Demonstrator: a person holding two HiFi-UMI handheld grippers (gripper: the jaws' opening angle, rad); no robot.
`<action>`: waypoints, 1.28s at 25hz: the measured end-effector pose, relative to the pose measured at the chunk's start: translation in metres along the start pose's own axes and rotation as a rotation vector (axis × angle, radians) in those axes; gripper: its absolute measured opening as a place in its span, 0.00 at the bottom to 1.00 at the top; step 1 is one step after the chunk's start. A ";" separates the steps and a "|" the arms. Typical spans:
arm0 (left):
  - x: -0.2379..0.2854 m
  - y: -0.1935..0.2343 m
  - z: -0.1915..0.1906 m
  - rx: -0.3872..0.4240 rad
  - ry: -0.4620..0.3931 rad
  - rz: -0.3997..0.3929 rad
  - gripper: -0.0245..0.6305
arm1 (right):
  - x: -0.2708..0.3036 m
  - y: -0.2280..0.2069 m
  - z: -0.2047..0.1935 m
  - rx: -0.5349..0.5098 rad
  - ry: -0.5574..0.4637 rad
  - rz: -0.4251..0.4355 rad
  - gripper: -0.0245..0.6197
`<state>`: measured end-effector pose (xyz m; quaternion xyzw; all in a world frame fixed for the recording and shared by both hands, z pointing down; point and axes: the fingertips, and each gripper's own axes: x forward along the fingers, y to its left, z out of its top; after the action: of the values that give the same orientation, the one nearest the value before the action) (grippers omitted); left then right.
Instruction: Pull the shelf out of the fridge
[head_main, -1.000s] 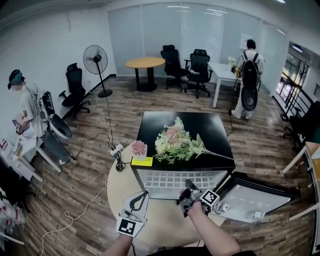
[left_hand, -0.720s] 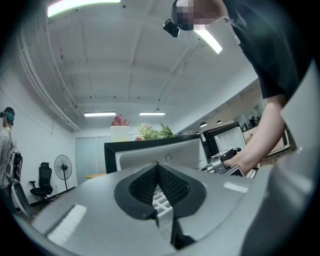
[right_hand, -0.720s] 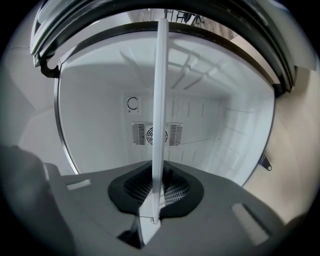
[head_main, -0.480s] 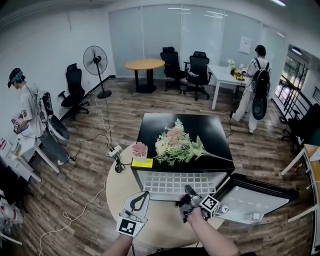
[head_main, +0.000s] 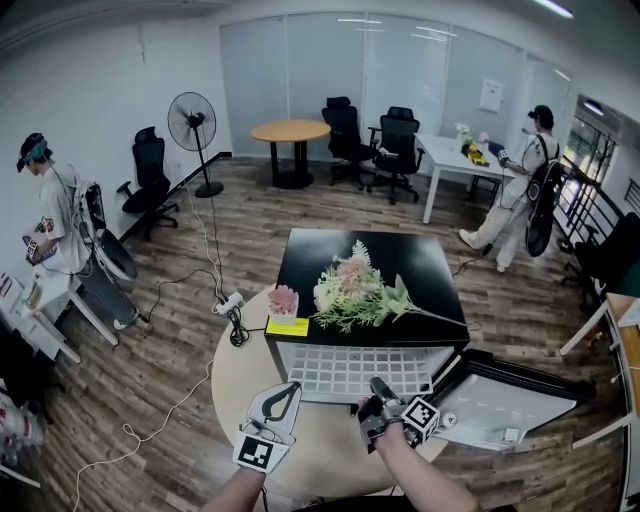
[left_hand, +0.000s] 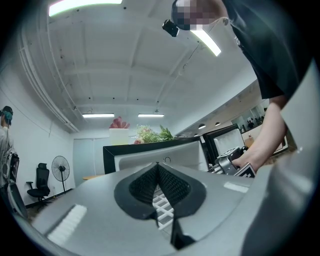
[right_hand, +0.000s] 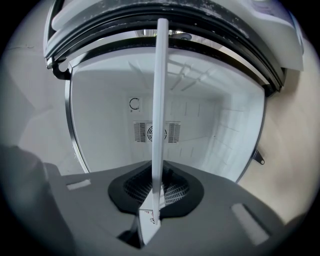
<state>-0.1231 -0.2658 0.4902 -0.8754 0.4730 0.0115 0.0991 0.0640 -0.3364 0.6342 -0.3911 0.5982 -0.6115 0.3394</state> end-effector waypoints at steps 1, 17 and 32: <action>0.000 0.000 0.001 0.001 -0.001 -0.003 0.04 | -0.002 0.000 -0.001 -0.001 -0.001 -0.007 0.09; -0.001 -0.001 0.002 -0.001 -0.003 -0.017 0.04 | -0.030 -0.002 -0.016 -0.011 0.015 -0.024 0.09; -0.003 -0.007 0.002 -0.008 -0.010 -0.029 0.04 | -0.060 -0.005 -0.033 -0.017 0.025 -0.035 0.09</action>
<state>-0.1189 -0.2596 0.4900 -0.8823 0.4600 0.0161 0.0982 0.0631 -0.2673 0.6350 -0.3967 0.6008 -0.6170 0.3179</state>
